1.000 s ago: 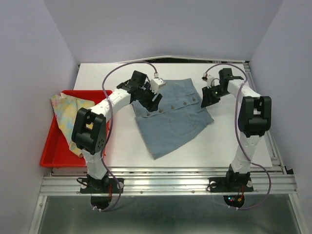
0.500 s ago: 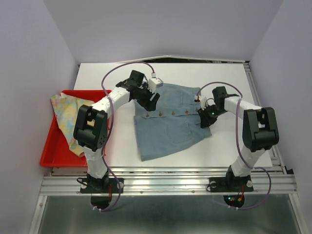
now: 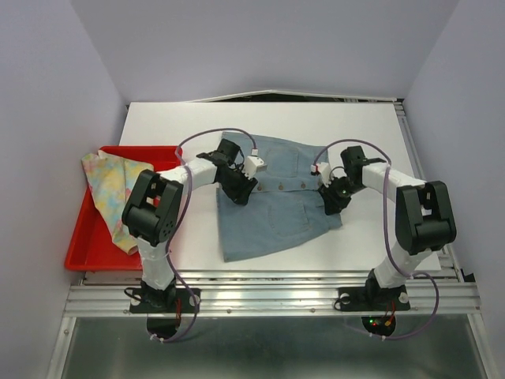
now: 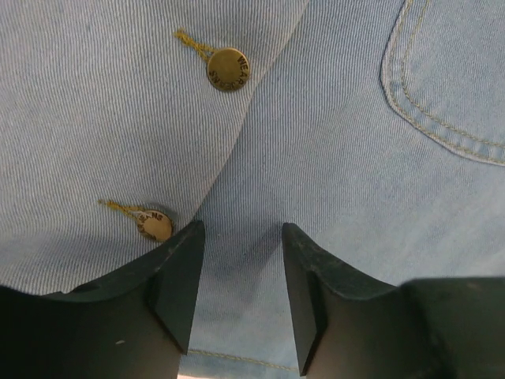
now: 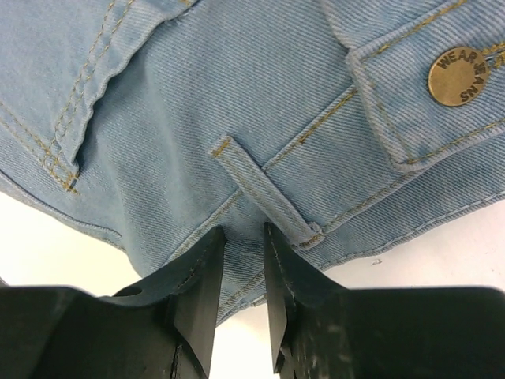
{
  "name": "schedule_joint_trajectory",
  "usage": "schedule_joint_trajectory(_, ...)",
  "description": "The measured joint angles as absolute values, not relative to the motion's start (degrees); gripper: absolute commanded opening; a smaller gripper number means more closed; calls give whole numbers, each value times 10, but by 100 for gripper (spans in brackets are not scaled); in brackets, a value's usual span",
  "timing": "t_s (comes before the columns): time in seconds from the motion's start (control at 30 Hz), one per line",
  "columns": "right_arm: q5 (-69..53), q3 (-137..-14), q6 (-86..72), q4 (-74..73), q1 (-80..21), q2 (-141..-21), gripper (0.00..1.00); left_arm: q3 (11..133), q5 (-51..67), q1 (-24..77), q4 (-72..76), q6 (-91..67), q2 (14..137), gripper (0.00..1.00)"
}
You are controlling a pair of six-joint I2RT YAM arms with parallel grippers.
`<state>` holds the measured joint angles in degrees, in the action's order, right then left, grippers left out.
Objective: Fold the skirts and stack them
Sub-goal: Flatten the skirt out, then fold the skirt
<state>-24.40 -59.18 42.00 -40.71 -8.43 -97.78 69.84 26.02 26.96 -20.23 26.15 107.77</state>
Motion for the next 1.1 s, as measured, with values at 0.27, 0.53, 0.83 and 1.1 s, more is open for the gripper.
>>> schedule_joint_trajectory(0.27, -235, -543, 473, -447, -121, -931, 36, 660, 271, 281, -216, 289, 1045, 59)
schedule_joint_trajectory(0.53, -238, -605, 440, -547, -138, -909, 72, 733, 328, 252, -303, 301, 997, 98)
schedule_joint_trajectory(0.83, -291, -922, 310, -481, -59, -1012, 89, 1053, 355, 139, -196, 249, 1081, 96)
schedule_joint_trajectory(1.1, -285, -1090, 237, -418, 8, -1231, 77, 1231, 384, 113, -142, 145, 1333, 75)
